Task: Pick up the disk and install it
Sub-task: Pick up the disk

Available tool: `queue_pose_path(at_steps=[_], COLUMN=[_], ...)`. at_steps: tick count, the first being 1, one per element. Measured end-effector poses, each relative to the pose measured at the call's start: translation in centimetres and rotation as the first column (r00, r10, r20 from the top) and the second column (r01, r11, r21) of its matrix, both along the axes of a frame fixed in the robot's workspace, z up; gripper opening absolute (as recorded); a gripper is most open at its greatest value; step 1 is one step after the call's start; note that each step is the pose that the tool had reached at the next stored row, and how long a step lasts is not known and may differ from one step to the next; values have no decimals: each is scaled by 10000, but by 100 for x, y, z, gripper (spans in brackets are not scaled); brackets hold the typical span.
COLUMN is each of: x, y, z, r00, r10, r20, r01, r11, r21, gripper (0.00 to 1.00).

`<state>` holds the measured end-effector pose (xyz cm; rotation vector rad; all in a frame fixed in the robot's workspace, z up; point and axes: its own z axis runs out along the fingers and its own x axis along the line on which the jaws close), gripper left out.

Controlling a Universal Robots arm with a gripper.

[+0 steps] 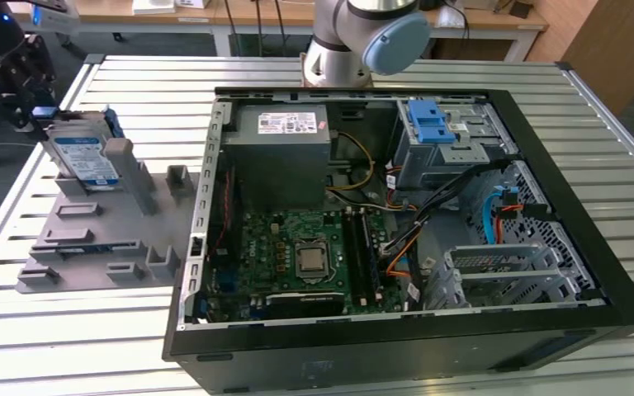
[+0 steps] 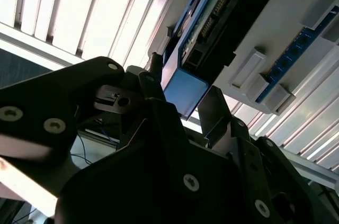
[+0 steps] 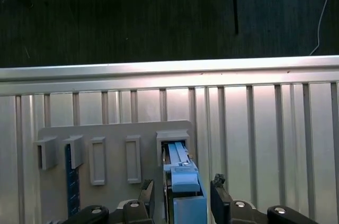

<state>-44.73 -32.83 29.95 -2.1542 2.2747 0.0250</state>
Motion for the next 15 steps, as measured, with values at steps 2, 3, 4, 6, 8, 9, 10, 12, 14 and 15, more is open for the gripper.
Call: queue_pose_path(at_steps=[2,3,4,6,8,9,10,12,14,15], x=[0,0,0,0,0,0,0,0,0,0], y=[0,0,0,0,0,0,0,0,0,0], z=[-18,-26,-33,-49,-67,-74,-82,-91,-93,-94], r00=[10000,10000,10000,10000,10000,10000,10000,10000,10000,10000], r10=[-1,-1,0,0,0,1,2,4,4,4], r20=[-18,-18,-19,-18,-19,-19,-18,-20,-21,-19], r01=[1,1,0,0,0,-1,-2,-4,-4,-4], r11=[10000,10000,10000,10000,10000,10000,10000,10000,10000,10000], r21=[-1,-1,-1,0,-1,-1,0,-1,-2,-1], gripper=[54,54,54,54,54,54,54,54,54,54])
